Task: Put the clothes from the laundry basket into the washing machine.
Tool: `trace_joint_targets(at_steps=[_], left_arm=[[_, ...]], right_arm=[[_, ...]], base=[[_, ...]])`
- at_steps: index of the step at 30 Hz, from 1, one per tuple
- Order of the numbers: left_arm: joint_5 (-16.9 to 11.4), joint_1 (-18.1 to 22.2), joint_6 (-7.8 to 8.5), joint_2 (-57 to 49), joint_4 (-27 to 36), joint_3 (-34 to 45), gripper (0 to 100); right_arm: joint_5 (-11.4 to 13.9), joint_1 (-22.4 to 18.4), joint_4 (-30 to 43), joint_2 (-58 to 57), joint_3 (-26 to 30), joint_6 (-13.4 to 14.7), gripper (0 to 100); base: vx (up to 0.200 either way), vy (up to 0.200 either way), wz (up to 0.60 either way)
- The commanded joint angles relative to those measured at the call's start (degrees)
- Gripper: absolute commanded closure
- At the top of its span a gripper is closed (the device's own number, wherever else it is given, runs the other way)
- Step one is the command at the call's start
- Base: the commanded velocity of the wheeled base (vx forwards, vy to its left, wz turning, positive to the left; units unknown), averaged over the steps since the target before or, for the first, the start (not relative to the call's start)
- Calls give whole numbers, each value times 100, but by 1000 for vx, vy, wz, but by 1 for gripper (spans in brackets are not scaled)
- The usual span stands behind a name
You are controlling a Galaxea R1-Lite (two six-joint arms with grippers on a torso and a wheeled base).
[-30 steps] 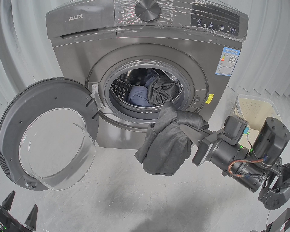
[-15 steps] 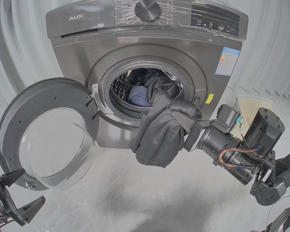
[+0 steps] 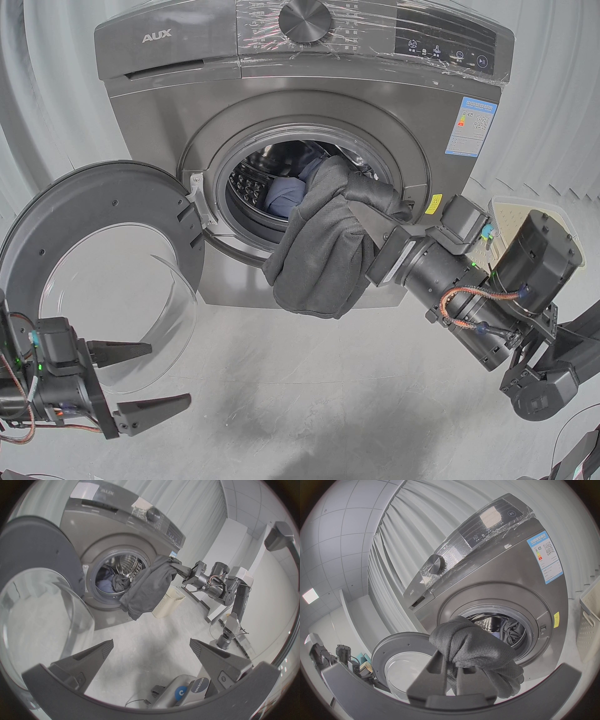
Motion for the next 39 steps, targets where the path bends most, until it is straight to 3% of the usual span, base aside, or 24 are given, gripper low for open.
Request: trace_joint_targets(at_steps=[1,4,13,20,35,39], left_arm=[[-31,-247,-199,912,-214,-15,0],[-14,-274,-296,1290,-417,-138,0],[65,-335,-314,2292,-1322,-367,0],[215,-590,-841,2969,-2148,-446,0],[223,-695,-903,4507,-3387,-877,0],[223,-695,-1184,4674,-3713,-982,0]], right_arm=[[-1,78,-37,27,112,-12,100],[8,69,-37,18,68,-21,100],[8,95,-37,18,-2,-56,100],[52,236,-151,36,-72,-74,100],[25,447,-371,89,-28,-56,100],[17,473,-380,106,-19,-47,100]], base=[[0,0,0],[0,0,0],[0,0,0],[0,0,0],[0,0,0],[0,0,0]])
